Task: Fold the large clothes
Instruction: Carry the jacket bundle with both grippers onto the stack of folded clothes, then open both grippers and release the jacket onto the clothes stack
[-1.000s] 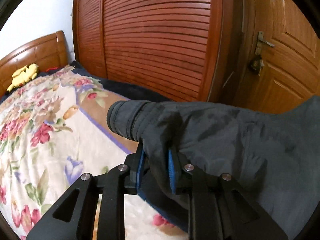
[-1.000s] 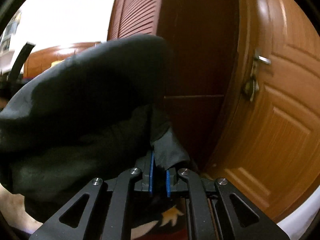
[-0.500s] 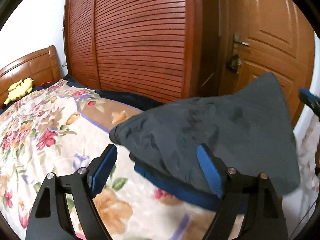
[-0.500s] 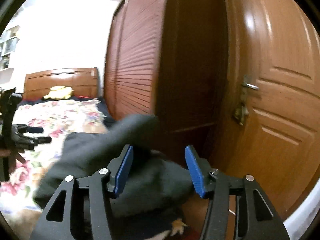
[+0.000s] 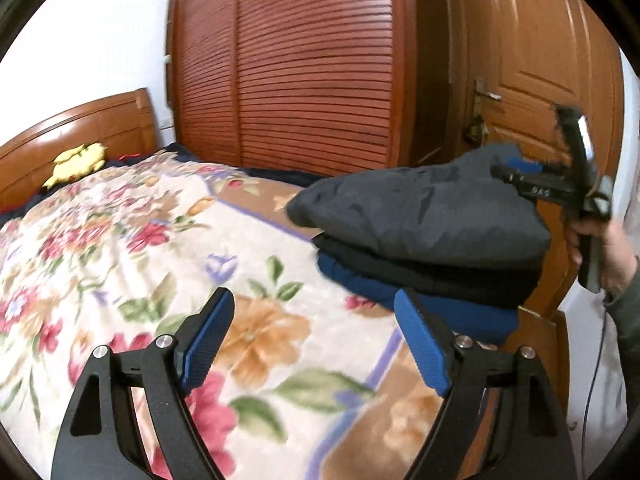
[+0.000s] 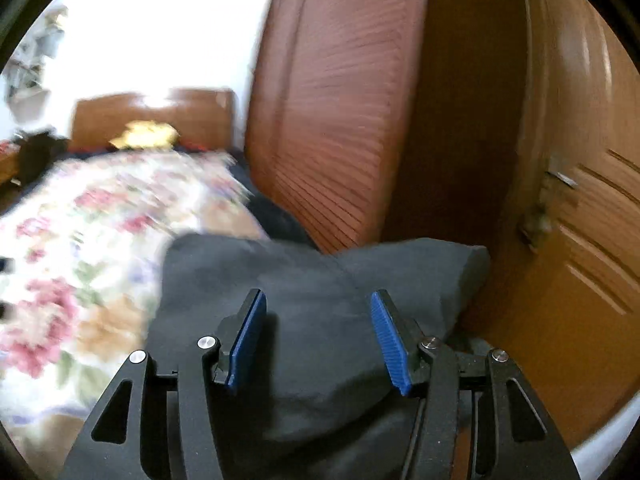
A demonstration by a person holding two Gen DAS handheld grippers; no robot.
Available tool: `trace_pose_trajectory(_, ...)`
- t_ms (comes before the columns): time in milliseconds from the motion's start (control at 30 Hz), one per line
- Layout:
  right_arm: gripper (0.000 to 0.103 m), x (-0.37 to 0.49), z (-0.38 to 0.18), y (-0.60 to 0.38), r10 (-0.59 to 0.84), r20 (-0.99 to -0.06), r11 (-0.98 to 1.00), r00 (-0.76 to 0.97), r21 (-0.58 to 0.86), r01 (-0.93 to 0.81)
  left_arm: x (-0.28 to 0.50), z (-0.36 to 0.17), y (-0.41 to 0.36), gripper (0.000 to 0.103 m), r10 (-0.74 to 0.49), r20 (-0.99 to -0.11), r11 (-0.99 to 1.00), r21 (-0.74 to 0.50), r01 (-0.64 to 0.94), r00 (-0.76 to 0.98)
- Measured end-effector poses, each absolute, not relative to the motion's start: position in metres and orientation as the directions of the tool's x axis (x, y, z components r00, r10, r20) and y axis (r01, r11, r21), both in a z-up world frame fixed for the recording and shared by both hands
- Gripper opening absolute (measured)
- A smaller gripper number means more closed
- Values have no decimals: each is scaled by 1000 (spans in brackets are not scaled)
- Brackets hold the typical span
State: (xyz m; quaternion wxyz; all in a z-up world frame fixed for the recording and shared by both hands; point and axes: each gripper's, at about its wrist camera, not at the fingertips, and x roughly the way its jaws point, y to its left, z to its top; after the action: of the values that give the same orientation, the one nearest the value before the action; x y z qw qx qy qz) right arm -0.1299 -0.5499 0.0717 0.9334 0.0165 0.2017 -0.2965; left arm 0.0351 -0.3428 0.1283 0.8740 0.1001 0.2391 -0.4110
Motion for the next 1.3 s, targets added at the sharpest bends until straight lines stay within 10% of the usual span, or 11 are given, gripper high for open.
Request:
trace_pose_trajectory(533,57,-190,101,-513,-508,-331,845,795,-15,534,10,122,-215,103,-569,-437,771,11,637,696)
trace_pose_trajectory(1300,63,-106,17,-390,2,-385,999,923,39,14,-4,63,-87,103,-338,-447,913,58,404,828)
